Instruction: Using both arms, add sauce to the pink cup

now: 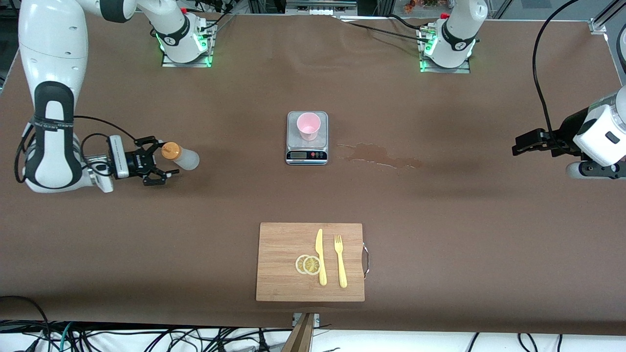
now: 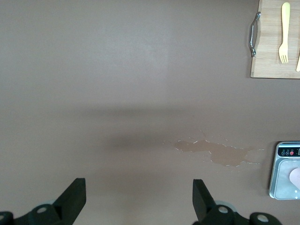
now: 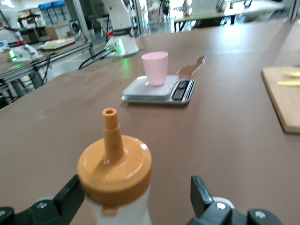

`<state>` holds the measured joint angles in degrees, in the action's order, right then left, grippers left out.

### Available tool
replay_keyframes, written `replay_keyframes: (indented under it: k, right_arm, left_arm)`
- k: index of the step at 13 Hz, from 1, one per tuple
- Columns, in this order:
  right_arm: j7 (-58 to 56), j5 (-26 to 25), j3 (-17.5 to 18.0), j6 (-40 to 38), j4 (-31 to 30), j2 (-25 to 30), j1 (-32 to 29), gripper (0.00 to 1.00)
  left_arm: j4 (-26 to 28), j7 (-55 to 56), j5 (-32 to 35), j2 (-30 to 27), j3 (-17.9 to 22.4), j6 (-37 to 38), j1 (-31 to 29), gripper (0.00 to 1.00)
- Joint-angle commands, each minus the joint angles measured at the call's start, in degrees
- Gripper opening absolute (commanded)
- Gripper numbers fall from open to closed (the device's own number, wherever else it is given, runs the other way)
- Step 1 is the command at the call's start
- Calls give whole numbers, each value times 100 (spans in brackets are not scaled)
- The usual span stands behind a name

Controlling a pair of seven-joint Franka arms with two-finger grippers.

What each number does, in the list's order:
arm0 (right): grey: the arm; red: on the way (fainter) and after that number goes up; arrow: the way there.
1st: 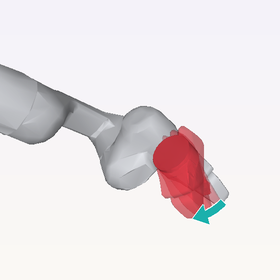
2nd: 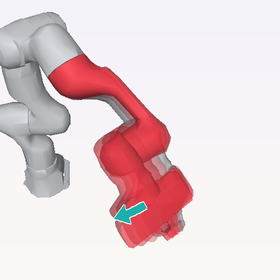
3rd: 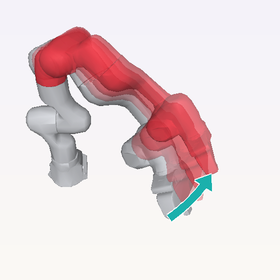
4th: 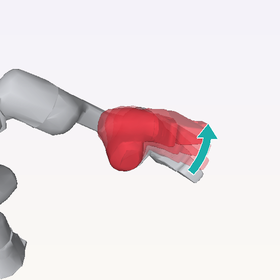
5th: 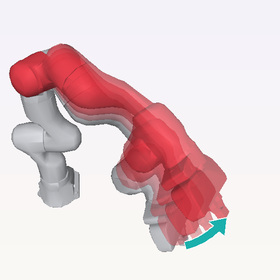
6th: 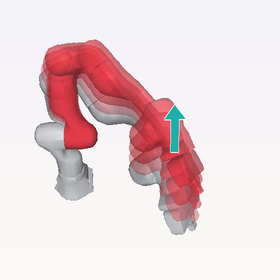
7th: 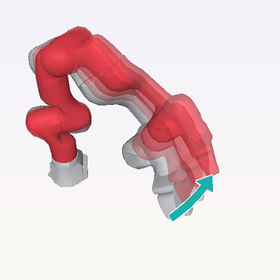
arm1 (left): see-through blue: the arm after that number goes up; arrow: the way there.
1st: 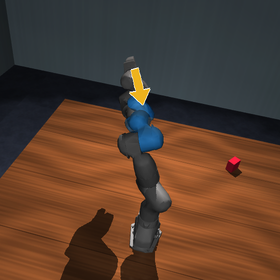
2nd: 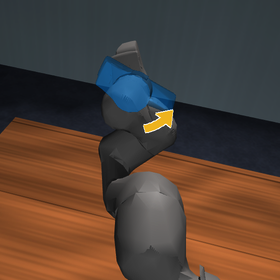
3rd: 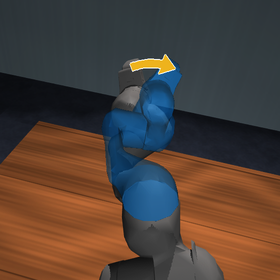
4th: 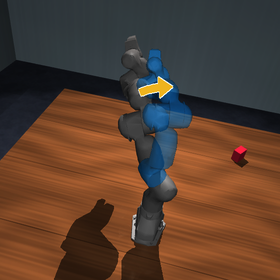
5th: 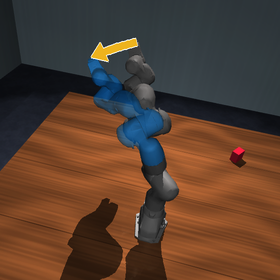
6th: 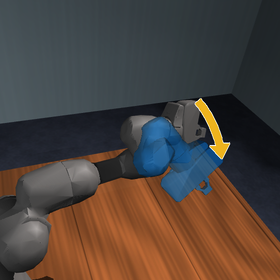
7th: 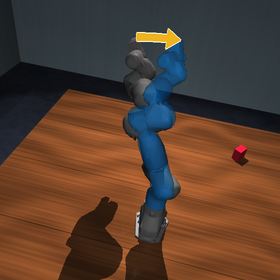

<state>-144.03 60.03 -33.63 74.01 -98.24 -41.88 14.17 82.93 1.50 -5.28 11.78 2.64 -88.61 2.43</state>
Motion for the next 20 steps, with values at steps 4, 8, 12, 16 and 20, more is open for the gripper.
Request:
replay_keyframes:
  k: [4,8,12,16,20]
  right_arm:
    - [699,-983,-398,-1036,814,127,-107,100]
    - [1945,-1178,-434,-1388,1464,241,-55,100]
    - [3833,-1431,-592,-1355,1870,539,567,100]
    - [5732,-3169,565,49,1564,1837,430,100]
    - [8130,-4751,1953,1192,1089,2718,-202,100]
  left_arm:
    - [-207,-106,106,88,8,143,47,100]
    - [-207,-106,114,88,17,143,47,100]
    - [-207,-106,106,88,8,143,47,100]
    - [-207,-106,106,88,8,143,47,100]
    - [-207,-106,106,88,17,143,64,100]
